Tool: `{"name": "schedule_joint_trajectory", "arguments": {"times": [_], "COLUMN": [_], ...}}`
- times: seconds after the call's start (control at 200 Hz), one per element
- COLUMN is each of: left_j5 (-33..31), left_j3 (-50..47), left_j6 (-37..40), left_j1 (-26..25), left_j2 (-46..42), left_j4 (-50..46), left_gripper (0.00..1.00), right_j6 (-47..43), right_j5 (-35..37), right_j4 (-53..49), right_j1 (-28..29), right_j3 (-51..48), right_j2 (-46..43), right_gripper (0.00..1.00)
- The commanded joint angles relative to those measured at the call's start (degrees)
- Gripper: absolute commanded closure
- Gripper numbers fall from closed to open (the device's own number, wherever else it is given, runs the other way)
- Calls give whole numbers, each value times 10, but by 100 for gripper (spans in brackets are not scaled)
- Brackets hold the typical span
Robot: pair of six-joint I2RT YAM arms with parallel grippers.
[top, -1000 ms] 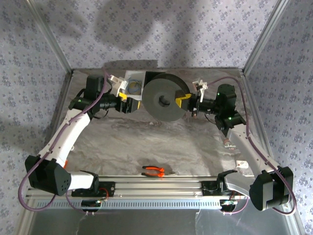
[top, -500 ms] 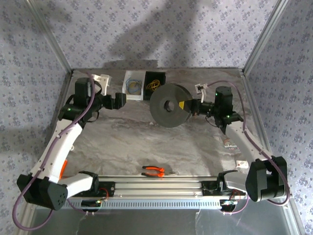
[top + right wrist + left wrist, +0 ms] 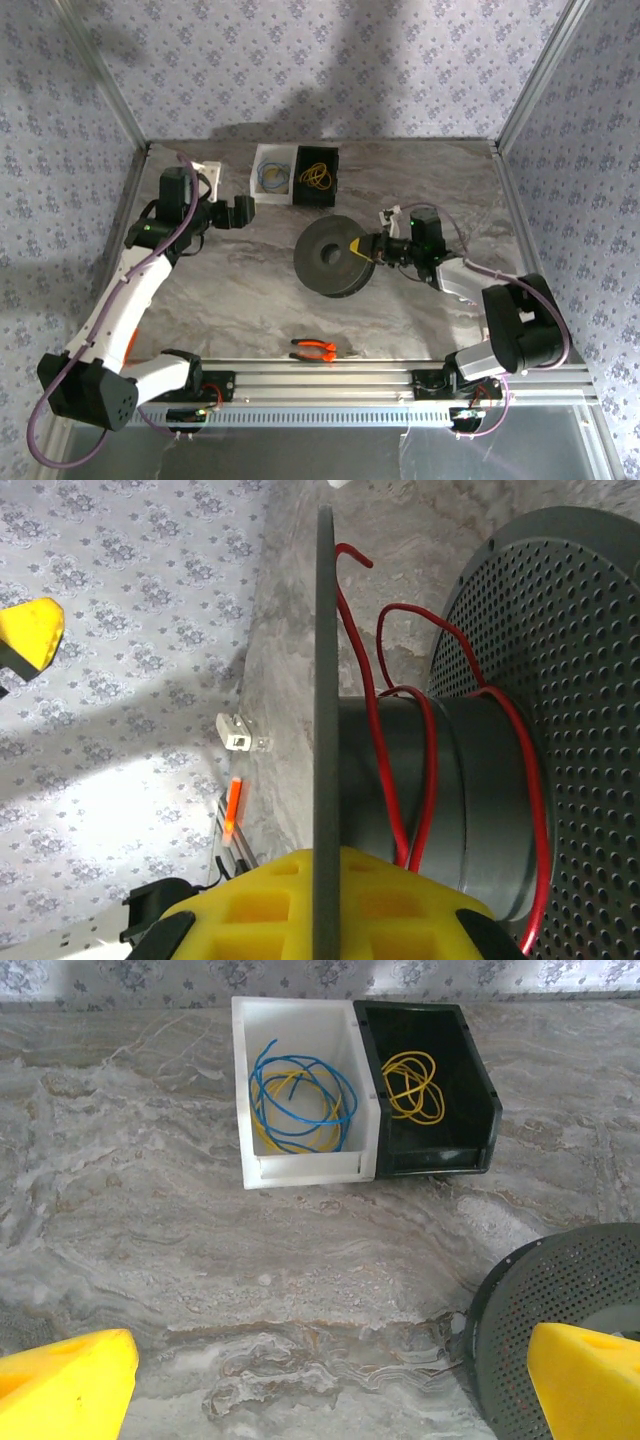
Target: Wrap the cables
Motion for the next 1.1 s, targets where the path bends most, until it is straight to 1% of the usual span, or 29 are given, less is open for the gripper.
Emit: {"name": "schedule_joint_trajectory", "arguments": {"times": [0.0, 0.105, 0.18, 0.22, 0.375, 0.405, 0.47, 0.535, 0.69, 0.795, 0.81, 0.849, 0.924, 0.959, 1.034, 1.094], "left_j5": [5, 10, 13, 14, 18, 19, 21, 22, 25, 28, 28, 28, 29, 28, 27, 25], "left_j3": [-4, -8, -10, -10, -10, -10, -10, -10, -6, -5, -4, -4, -4, -3, -4, -6], "left_j6": [-12, -17, -19, -20, -22, -24, -23, -24, -24, -24, -24, -24, -23, -23, -21, -21], "left_j1": [2, 2, 2, 2, 2, 2, 2, 2, 2, 2, 2, 2, 2, 2, 2, 3], "left_j2": [6, 9, 13, 14, 17, 18, 19, 22, 27, 30, 30, 30, 29, 28, 29, 28], "left_j4": [27, 31, 31, 32, 33, 33, 33, 32, 31, 32, 32, 32, 30, 29, 29, 29], "left_gripper": [0, 0, 0, 0, 0, 0, 0, 0, 0, 0, 0, 0, 0, 0, 0, 0], "right_j6": [24, 15, -7, -23, -56, -62, -74, -83, -106, -108, -125, -133, -150, -158, -178, -195], "right_j5": [35, 64, 86, 98, 123, 127, 134, 143, 163, 173, 174, 175, 183, 187, 200, 214], "right_j4": [53, 42, 13, -12, -62, -72, -94, -112, -158, -186, -189, -201, -230, -246, -282, -312], "right_j1": [10, 13, 17, 22, 40, 44, 50, 53, 57, 56, 56, 56, 57, 58, 57, 53], "right_j3": [-10, -15, -10, -2, 25, 31, 42, 48, 60, 67, 69, 73, 84, 90, 100, 106], "right_j2": [30, 60, 76, 81, 99, 102, 107, 109, 102, 93, 91, 85, 72, 67, 50, 36], "right_gripper": [100, 100, 100, 97, 96, 95, 89, 86, 73, 70, 69, 67, 58, 51, 31, 21]}}
